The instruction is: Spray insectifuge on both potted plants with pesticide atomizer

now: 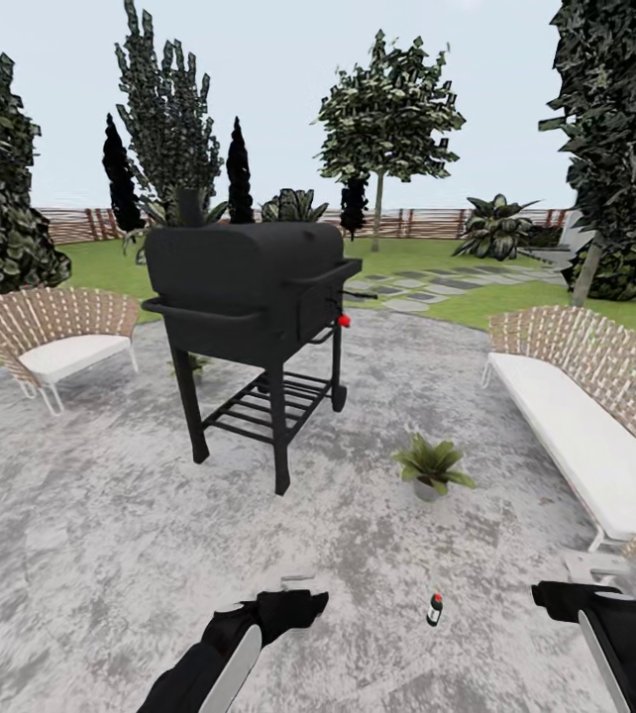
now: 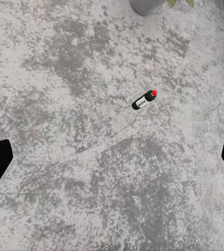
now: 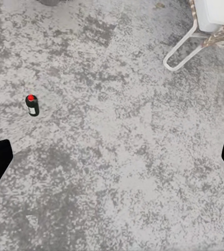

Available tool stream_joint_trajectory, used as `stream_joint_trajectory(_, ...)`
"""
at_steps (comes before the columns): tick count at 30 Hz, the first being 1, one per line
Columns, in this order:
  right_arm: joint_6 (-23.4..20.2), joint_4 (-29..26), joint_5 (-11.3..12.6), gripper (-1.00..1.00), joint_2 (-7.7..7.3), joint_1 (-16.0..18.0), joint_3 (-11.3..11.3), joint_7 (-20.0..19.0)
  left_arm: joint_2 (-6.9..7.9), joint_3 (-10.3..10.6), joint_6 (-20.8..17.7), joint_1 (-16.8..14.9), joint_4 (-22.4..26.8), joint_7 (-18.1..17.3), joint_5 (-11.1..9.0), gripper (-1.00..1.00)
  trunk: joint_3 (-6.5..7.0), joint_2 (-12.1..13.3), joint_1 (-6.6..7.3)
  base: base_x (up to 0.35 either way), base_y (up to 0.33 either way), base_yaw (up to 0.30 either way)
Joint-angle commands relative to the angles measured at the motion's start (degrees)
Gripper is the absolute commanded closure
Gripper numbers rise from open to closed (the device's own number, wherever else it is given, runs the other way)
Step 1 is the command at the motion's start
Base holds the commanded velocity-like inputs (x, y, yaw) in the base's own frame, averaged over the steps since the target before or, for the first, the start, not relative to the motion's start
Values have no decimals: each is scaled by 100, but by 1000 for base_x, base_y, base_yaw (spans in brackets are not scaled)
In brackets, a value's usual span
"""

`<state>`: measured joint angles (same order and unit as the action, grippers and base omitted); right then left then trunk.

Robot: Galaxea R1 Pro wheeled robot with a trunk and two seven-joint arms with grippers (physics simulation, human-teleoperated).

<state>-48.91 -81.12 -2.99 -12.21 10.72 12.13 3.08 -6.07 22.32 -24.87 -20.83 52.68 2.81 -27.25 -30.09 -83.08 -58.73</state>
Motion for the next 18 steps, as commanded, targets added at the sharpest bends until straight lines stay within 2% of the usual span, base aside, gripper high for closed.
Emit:
stream_joint_trajectory(1, -5, 0, 0, -100, 0, 0, 0, 0, 0, 0, 0, 0, -8, 0, 0, -100, 4, 0, 0, 321, 74, -269)
stream_joint_trajectory(18, -4, -9, 0, -100, 1, 0, -4, 0, -34, 9, 26, 0, -83, 0, 9, -100, 68, 0, 0, 318, 105, -269)
